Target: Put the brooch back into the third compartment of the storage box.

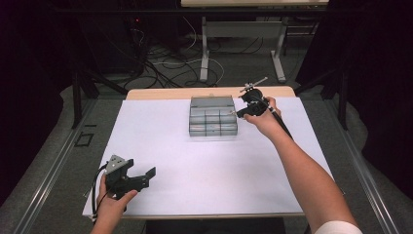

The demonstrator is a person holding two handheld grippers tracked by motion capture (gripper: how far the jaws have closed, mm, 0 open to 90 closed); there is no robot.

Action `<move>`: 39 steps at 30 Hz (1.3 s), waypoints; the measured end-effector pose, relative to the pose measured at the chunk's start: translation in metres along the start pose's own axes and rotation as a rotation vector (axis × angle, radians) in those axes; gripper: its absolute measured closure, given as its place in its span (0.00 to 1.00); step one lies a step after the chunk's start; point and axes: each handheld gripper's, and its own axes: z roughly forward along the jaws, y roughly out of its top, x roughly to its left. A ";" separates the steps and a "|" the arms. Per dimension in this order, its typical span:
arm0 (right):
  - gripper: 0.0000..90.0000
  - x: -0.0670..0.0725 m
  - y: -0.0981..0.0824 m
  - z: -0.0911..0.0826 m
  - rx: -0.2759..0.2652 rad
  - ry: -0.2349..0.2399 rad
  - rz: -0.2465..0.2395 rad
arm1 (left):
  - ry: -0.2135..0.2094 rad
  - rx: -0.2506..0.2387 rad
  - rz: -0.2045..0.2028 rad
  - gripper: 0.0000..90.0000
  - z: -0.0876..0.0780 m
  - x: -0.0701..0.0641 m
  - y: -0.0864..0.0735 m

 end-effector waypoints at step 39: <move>0.90 -0.020 0.005 0.045 -0.058 0.025 0.085 | -0.001 -0.008 -0.012 0.06 0.000 0.001 -0.001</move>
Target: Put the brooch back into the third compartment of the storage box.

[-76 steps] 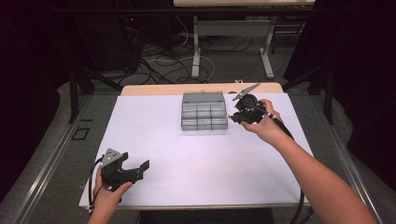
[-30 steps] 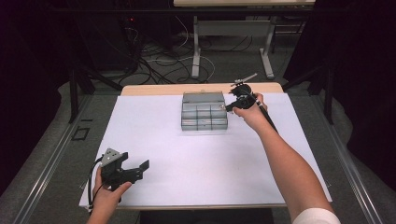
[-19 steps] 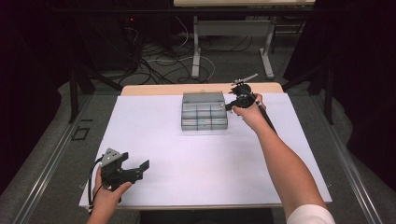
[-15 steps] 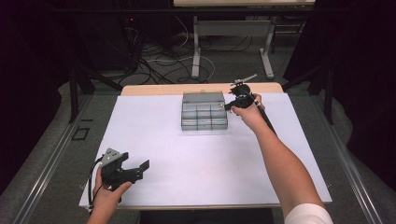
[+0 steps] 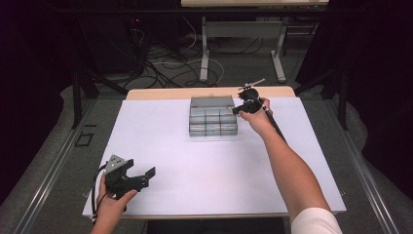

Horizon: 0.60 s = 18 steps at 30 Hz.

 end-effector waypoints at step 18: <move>0.90 -0.003 0.000 0.021 -0.012 -0.008 -0.047 | 0.013 -0.008 -0.024 0.06 -0.002 0.000 -0.002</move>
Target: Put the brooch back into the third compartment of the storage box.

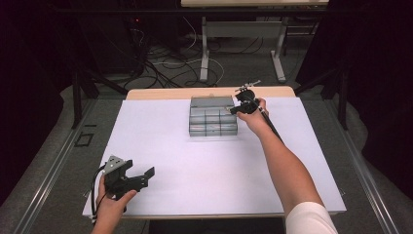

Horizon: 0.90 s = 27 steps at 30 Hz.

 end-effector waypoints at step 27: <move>0.90 -0.001 -0.003 0.015 0.013 0.011 -0.011 | 0.044 0.000 -0.025 0.07 -0.015 0.001 -0.010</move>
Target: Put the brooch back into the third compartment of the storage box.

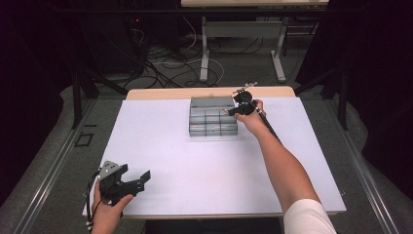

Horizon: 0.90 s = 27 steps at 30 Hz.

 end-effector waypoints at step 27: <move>0.86 -0.003 -0.001 0.011 -0.019 -0.020 -0.050 | 0.027 0.006 -0.009 0.07 -0.009 0.003 -0.006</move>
